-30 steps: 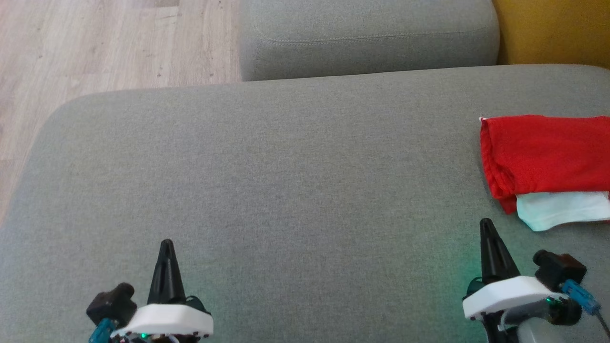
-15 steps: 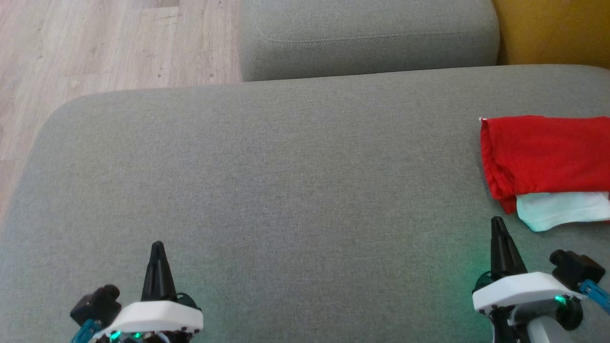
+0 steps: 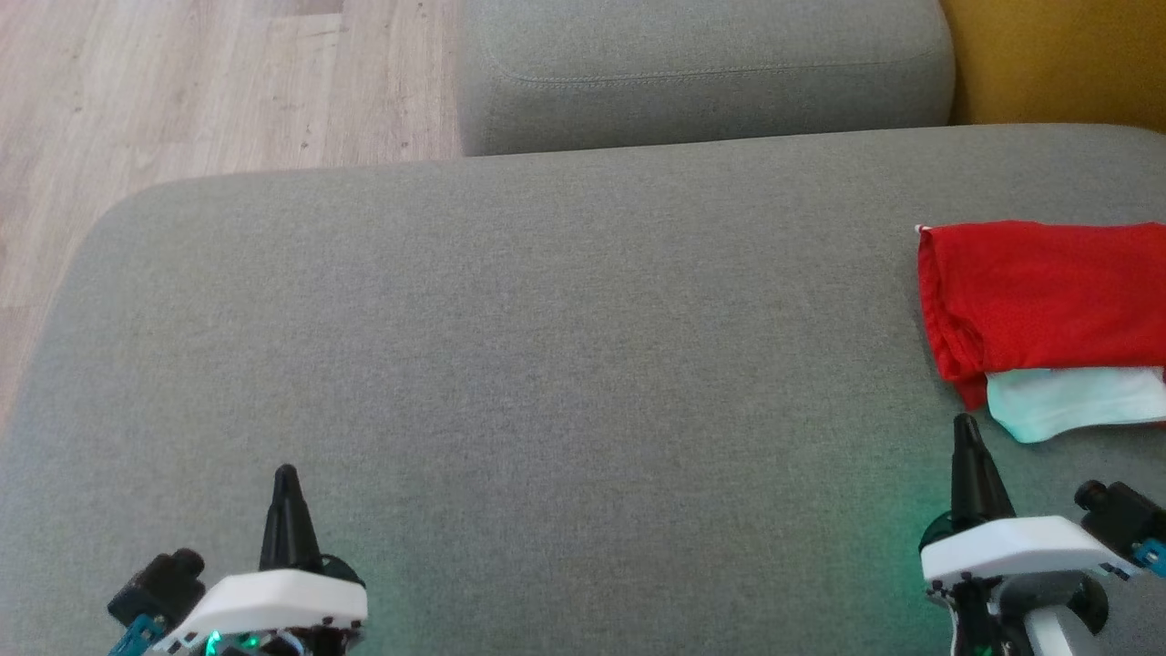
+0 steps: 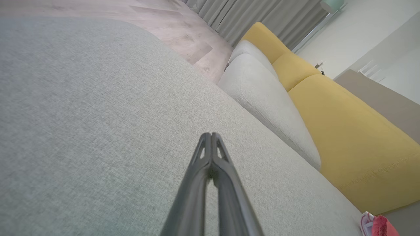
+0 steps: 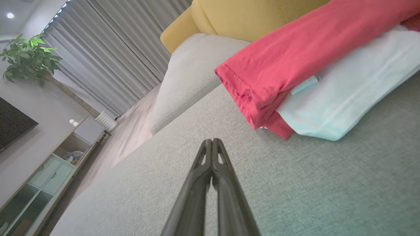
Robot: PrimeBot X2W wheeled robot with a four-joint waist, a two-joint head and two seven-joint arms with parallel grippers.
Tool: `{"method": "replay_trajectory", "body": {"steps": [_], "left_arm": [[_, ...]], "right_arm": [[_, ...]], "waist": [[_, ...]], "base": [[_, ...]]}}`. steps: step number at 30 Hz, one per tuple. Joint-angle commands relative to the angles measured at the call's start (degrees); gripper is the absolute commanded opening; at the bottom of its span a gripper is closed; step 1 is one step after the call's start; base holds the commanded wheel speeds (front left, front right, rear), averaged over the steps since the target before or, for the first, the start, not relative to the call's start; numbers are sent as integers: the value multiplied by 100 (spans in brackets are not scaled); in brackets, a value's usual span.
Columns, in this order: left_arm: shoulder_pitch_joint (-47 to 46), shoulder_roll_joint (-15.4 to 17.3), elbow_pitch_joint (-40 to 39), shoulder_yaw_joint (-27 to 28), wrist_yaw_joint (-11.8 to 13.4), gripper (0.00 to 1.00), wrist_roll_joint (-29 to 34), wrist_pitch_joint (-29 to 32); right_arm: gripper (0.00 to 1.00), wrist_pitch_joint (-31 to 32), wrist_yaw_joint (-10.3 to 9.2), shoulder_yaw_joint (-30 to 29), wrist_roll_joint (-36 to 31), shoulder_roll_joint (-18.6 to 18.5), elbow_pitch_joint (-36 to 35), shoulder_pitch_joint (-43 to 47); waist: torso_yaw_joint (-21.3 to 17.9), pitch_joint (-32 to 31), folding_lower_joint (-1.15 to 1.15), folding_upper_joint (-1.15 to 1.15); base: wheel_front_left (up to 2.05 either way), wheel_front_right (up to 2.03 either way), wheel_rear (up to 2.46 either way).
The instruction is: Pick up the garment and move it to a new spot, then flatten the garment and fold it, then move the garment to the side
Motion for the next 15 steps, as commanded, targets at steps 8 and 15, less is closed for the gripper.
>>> {"method": "replay_trajectory", "body": {"steps": [8, 15], "left_arm": [[-330, 13, -237, 214, -70, 0, -460, 136], [-346, 15, -262, 302, -118, 0, -832, 254]], "right_arm": [[0, 143, 16, -53, 563, -13, -277, -316], [0, 258, 18, -98, 1009, -15, -325, -325]], "waist": [[1, -3, 0, 0], [1, -5, 0, 0]], "base": [[0, 0, 0], [0, 0, 0]]}}
